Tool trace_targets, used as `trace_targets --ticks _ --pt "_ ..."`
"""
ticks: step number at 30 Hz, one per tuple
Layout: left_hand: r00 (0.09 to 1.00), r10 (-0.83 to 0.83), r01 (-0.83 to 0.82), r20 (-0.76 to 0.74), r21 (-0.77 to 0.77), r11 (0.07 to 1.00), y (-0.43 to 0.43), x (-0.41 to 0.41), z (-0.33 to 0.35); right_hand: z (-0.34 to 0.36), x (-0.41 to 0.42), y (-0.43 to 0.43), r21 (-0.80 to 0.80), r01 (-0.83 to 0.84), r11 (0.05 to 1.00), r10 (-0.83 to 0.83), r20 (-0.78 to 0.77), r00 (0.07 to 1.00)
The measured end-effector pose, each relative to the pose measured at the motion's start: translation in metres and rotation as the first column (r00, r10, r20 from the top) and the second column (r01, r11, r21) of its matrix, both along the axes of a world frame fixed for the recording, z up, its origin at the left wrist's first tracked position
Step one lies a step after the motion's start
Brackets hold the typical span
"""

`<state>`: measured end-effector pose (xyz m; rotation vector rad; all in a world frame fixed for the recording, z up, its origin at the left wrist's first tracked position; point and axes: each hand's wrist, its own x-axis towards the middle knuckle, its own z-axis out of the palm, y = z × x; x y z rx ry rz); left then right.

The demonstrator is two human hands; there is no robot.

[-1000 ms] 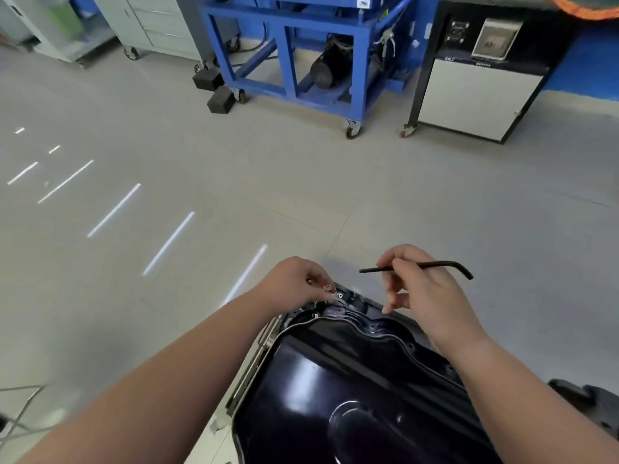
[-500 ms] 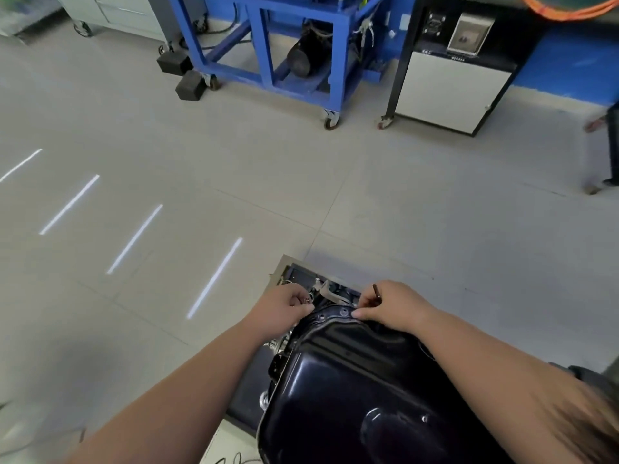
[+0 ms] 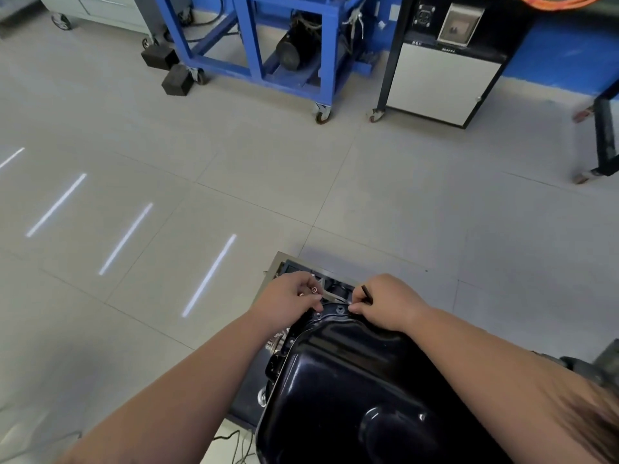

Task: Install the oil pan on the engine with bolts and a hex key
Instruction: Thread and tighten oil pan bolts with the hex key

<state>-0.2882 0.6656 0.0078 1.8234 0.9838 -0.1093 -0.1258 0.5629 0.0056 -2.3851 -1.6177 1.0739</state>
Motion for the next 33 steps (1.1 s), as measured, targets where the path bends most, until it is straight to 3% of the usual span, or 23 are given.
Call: trace_targets --ticks 13,19,25,28,31,33 --pt "0.998 -0.059 0.06 0.016 -0.046 0.997 0.0 0.005 0.003 -0.003 0.002 0.001 -0.01 0.038 0.999 -0.038 -0.014 0.999" --pt "0.996 -0.079 0.082 0.031 -0.132 0.988 0.001 0.003 0.005 -0.007 0.004 0.0 -0.017 0.065 0.998 -0.065 -0.04 0.997" --pt "0.998 -0.063 0.061 0.006 -0.343 0.937 0.006 0.006 0.009 0.001 0.007 -0.007 0.045 0.157 0.987 -0.151 -0.122 0.981" --pt "0.995 -0.097 0.083 -0.021 -0.36 0.929 0.01 0.01 0.009 0.021 0.01 -0.01 0.161 0.336 0.928 -0.285 -0.272 0.919" --pt "0.979 -0.198 0.184 -0.04 -0.225 0.957 0.014 0.014 0.01 0.047 0.01 -0.018 0.212 0.483 0.849 -0.341 -0.479 0.809" --pt "0.975 -0.22 0.215 -0.02 -0.145 0.966 0.015 0.016 0.007 0.063 0.006 -0.024 0.243 0.498 0.832 -0.31 -0.541 0.782"
